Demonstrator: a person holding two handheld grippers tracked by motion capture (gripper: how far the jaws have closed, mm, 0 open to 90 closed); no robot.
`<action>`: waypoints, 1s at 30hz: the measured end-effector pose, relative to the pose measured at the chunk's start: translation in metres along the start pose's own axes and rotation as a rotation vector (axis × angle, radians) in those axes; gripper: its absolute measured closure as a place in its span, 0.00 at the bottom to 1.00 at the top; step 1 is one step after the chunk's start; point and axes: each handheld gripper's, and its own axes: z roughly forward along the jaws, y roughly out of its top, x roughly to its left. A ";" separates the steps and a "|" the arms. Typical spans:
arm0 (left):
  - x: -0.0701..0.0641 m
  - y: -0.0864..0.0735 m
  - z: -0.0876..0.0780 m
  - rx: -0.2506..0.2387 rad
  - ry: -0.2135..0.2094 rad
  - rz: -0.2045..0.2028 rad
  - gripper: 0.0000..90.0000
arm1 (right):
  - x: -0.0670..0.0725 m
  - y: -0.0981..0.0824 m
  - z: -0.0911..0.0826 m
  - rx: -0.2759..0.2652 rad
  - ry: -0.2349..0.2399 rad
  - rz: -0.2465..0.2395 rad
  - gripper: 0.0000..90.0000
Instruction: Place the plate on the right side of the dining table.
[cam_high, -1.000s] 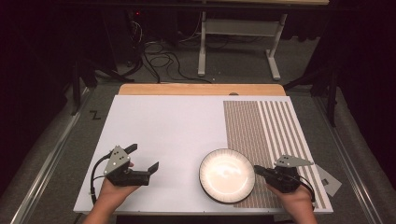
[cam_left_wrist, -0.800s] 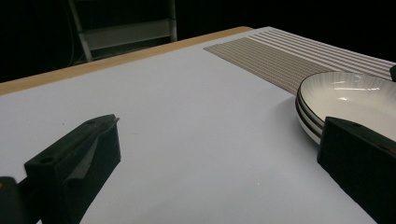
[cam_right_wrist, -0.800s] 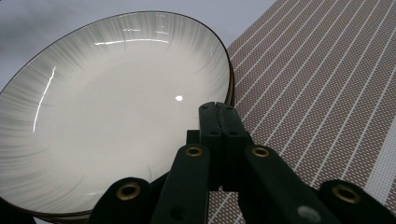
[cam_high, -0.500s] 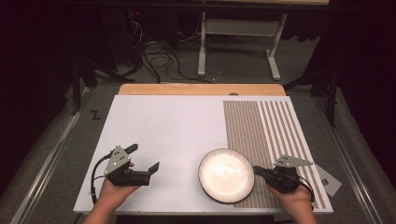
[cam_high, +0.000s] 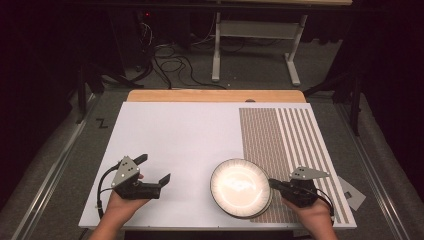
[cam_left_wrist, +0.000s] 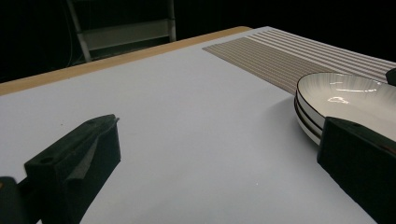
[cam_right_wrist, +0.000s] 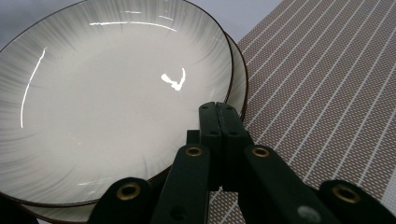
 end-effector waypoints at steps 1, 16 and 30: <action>0.000 0.000 0.000 -0.001 0.000 -0.001 0.00 | 0.001 0.000 0.001 0.001 0.000 -0.002 1.00; 0.000 0.000 -0.001 -0.002 -0.001 -0.003 0.00 | 0.011 0.004 0.011 0.032 0.013 -0.031 1.00; 0.000 0.001 -0.001 -0.003 -0.004 -0.005 0.00 | 0.012 0.004 0.011 0.035 0.013 -0.037 1.00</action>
